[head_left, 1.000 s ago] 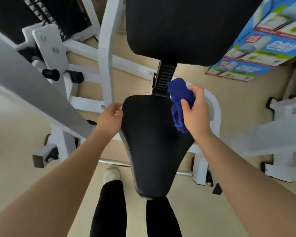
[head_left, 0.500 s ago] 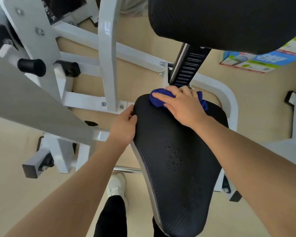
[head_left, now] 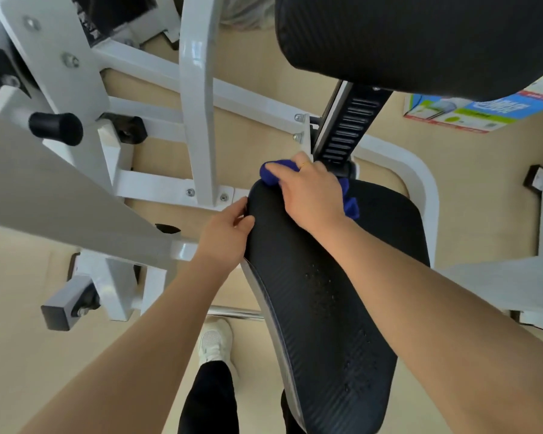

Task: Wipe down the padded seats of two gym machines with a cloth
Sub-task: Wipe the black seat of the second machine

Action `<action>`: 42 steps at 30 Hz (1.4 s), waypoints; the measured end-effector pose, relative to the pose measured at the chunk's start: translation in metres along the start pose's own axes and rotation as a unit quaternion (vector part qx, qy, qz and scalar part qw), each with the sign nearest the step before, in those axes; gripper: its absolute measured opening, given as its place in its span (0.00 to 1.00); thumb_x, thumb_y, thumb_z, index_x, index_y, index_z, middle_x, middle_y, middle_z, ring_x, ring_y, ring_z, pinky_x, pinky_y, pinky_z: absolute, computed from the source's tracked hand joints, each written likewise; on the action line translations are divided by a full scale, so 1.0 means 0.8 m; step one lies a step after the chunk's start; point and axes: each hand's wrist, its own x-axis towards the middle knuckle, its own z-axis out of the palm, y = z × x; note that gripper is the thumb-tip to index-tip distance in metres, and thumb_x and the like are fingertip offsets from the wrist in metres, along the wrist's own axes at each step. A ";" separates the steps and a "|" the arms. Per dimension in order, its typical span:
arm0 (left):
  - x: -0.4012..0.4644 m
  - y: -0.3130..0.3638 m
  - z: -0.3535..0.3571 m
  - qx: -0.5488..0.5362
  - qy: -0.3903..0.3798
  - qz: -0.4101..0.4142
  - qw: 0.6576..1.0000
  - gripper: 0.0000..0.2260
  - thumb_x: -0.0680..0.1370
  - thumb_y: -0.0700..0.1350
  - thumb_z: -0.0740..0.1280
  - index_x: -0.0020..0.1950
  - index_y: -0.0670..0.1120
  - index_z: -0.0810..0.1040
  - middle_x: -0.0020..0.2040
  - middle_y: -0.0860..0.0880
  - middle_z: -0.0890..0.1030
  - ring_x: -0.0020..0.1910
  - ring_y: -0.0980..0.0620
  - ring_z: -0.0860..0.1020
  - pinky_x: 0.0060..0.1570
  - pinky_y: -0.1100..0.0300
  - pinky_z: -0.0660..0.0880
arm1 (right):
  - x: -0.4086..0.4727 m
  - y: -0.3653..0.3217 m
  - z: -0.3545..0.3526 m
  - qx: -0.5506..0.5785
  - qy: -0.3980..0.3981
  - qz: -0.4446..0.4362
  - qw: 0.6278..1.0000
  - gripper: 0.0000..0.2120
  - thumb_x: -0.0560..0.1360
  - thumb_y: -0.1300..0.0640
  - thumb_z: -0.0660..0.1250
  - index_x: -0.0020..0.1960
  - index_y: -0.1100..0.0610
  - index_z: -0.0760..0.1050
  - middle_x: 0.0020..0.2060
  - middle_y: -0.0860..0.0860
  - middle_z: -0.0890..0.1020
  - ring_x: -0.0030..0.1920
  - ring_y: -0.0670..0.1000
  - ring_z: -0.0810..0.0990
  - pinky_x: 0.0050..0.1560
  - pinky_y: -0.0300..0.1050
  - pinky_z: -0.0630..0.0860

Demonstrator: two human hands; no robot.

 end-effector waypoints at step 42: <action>-0.021 0.032 0.041 0.350 0.116 0.079 0.926 0.20 0.81 0.42 0.54 0.73 0.47 0.63 0.71 0.47 0.68 0.70 0.45 0.63 0.69 0.50 0.58 | -0.037 0.086 -0.013 -0.004 -0.019 0.061 0.998 0.20 0.79 0.57 0.57 0.69 0.43 0.67 0.58 0.56 0.72 0.56 0.60 0.72 0.52 0.52 0.70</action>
